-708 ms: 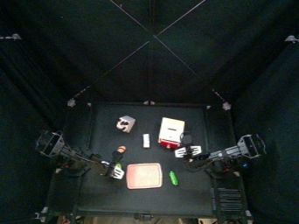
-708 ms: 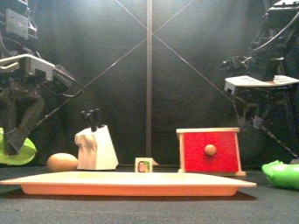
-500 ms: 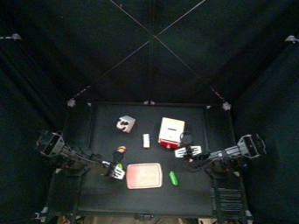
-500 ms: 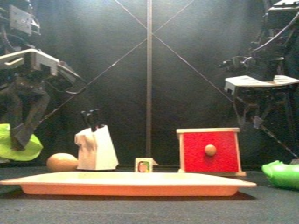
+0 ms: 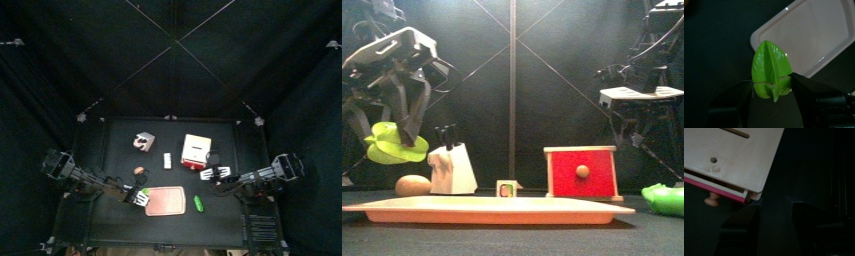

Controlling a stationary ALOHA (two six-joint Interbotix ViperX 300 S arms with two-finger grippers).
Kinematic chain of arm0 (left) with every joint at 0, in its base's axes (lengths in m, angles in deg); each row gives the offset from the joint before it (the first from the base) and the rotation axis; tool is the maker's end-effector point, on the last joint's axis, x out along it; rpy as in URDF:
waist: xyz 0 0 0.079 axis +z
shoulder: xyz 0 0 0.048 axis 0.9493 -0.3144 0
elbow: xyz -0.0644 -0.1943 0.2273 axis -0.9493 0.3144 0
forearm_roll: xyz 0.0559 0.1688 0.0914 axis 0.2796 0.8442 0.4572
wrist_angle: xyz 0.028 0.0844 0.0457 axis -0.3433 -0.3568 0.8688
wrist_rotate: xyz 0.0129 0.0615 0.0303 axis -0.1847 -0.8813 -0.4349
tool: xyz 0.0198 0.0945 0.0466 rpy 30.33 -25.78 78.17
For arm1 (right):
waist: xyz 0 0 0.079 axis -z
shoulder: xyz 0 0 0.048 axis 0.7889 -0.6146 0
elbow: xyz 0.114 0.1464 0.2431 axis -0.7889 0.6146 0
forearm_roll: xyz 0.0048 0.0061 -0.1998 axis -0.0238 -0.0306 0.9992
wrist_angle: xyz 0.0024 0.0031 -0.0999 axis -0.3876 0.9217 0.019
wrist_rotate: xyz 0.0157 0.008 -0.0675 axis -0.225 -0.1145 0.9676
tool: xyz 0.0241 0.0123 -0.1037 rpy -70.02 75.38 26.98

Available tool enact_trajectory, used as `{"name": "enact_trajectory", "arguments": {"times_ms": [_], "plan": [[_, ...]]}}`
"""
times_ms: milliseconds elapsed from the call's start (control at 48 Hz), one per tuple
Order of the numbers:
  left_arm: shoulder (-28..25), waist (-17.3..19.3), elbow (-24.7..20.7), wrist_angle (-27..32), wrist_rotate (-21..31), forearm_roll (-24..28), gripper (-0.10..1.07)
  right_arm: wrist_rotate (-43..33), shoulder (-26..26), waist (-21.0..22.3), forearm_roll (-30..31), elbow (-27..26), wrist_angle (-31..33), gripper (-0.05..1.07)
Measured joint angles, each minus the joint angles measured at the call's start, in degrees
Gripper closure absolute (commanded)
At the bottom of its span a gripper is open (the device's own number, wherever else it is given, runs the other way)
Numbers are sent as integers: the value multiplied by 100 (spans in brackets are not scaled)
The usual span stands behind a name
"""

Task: Put starfruit on plate

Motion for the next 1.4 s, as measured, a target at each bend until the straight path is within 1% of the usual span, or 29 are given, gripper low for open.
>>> {"name": "enact_trajectory", "arguments": {"times_ms": [83, 229, 354, 438, 604, 1104, 1396], "plan": [[-185, 70, -44, -396, 88, 79, 28, 0, 0, 0, 0, 0, 0, 24], [-492, 176, -246, -747, 281, 290, 28, 0, 0, 0, 0, 9, 9, 24], [-809, 255, -580, -896, 378, 519, 28, 0, 0, 0, 9, 9, 0, 24], [-1028, 308, -765, -949, 396, 563, 28, 0, 0, 0, 9, 18, 0, 24], [-1310, 360, -932, -1020, 396, 563, 28, 0, 0, 0, 0, 70, 0, 24], [-1345, 369, -949, -1063, 396, 510, 26, 0, 0, 0, 0, 114, 9, 24], [-1345, 369, -949, -1055, 396, 510, 19, 0, 0, 0, 9, 123, 0, 24]]}}
